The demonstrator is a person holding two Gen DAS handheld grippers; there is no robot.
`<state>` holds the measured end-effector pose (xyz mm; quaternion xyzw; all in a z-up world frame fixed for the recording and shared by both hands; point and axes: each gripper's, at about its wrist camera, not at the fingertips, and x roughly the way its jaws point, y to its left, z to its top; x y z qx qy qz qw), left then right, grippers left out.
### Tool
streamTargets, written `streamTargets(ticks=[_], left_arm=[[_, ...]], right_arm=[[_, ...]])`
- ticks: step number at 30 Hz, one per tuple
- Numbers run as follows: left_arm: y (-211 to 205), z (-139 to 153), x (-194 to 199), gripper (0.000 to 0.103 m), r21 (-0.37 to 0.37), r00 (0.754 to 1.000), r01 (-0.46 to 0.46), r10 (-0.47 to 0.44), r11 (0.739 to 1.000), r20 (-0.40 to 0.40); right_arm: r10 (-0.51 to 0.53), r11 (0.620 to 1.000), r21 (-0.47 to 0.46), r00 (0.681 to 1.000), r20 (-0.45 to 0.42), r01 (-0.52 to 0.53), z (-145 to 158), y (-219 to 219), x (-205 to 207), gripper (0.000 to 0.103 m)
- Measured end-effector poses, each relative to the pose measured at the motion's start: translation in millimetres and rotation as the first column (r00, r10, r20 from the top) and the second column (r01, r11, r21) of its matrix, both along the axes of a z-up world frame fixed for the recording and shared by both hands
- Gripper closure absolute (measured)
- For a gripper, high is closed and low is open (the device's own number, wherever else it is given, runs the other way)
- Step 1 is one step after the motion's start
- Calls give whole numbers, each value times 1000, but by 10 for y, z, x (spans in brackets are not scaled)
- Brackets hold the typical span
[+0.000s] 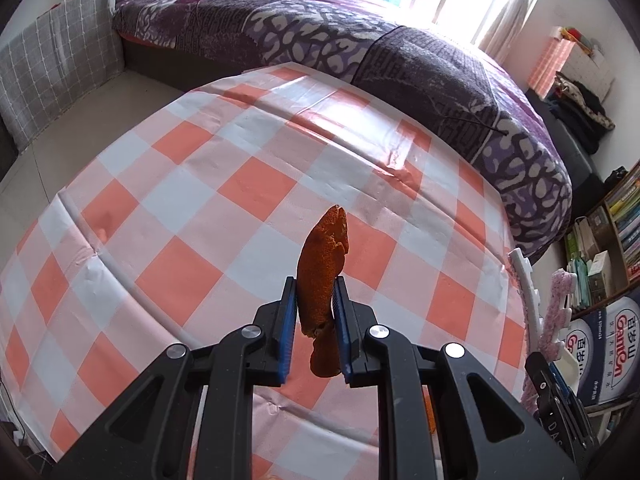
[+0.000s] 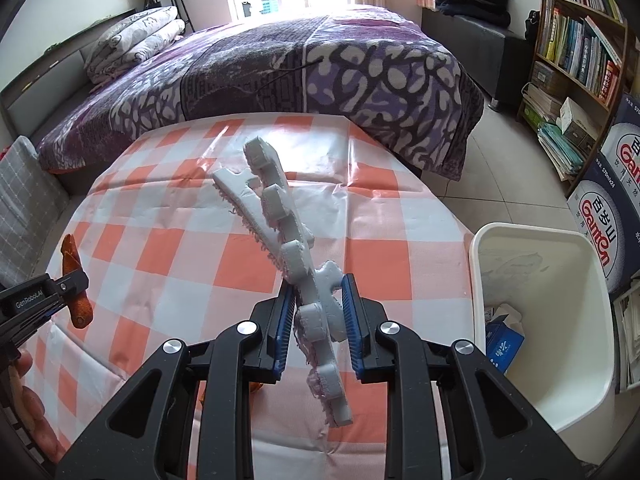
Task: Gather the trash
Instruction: 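Carry the foam strip into the bin and open the right gripper while the left holds the orange item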
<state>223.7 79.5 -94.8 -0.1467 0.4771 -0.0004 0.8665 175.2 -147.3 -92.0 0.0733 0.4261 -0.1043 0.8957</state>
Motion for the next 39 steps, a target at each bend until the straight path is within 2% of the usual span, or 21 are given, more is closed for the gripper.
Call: streamTargets(ticks=[25, 34, 39], left_arm=[[-773, 363, -269, 85, 15, 985, 155, -156, 988, 70], [-1090, 445, -364, 85, 19, 972, 216, -217, 976, 85], [-1297, 491, -441, 85, 33, 961, 256, -258, 966, 96]], right_arm=[[-176, 984, 32, 984, 19, 175, 167, -665, -272, 80], [-262, 964, 52, 965, 26, 260, 217, -985, -415, 80], [-342, 938, 75, 940, 21, 339, 240, -1244, -525, 79]])
